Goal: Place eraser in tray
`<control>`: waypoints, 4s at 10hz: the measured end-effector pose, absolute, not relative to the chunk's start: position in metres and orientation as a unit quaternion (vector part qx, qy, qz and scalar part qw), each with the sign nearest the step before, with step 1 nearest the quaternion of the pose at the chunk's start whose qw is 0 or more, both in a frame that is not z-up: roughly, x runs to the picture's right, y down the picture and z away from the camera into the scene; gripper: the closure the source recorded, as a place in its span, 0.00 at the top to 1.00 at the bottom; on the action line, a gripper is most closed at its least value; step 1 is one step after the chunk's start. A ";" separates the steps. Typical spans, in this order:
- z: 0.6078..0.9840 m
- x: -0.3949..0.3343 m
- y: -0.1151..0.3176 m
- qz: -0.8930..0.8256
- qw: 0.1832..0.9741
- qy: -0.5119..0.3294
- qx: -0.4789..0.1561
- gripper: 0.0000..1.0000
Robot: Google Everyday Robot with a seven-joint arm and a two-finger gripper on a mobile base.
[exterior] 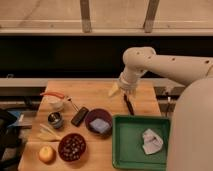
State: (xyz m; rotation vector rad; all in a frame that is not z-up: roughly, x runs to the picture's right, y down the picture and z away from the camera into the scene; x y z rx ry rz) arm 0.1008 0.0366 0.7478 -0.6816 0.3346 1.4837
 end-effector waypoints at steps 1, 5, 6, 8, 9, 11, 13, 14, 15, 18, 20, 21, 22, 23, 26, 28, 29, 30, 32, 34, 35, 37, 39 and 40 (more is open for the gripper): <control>0.748 0.101 0.037 0.659 0.672 0.149 -0.303 0.80; 0.748 0.101 0.037 0.659 0.672 0.149 -0.303 0.80; 0.748 0.101 0.037 0.659 0.672 0.149 -0.303 0.80; 0.748 0.101 0.037 0.659 0.672 0.149 -0.303 0.80; 0.748 0.101 0.037 0.659 0.672 0.149 -0.303 0.80; 0.748 0.101 0.037 0.659 0.672 0.149 -0.303 0.80; 0.748 0.101 0.037 0.659 0.672 0.149 -0.303 0.80; 0.748 0.101 0.037 0.659 0.672 0.149 -0.303 0.80; 0.748 0.101 0.037 0.659 0.672 0.149 -0.303 0.80; 0.748 0.101 0.037 0.659 0.672 0.149 -0.303 0.80; 0.748 0.101 0.037 0.659 0.672 0.149 -0.303 0.80; 0.748 0.101 0.037 0.659 0.672 0.149 -0.303 0.80; 0.748 0.101 0.037 0.659 0.672 0.149 -0.303 0.80; 0.747 0.101 0.036 0.659 0.674 0.149 -0.300 0.80; 0.747 0.096 0.016 0.657 0.687 0.150 -0.272 0.80; 0.760 0.067 -0.003 0.640 0.704 0.159 -0.265 0.80; 0.770 0.046 -0.010 0.628 0.712 0.165 -0.266 0.80; 0.780 0.024 -0.014 0.616 0.720 0.170 -0.270 0.80; 0.801 -0.021 -0.017 0.587 0.735 0.177 -0.290 0.80; 0.808 -0.053 -0.012 0.558 0.749 0.172 -0.312 0.80; 0.808 -0.050 -0.013 0.559 0.750 0.173 -0.310 0.80; 0.807 -0.051 -0.012 0.558 0.750 0.174 -0.311 0.80; 0.809 -0.049 -0.009 0.557 0.754 0.172 -0.303 0.80; 0.808 -0.057 -0.002 0.555 0.758 0.167 -0.298 0.80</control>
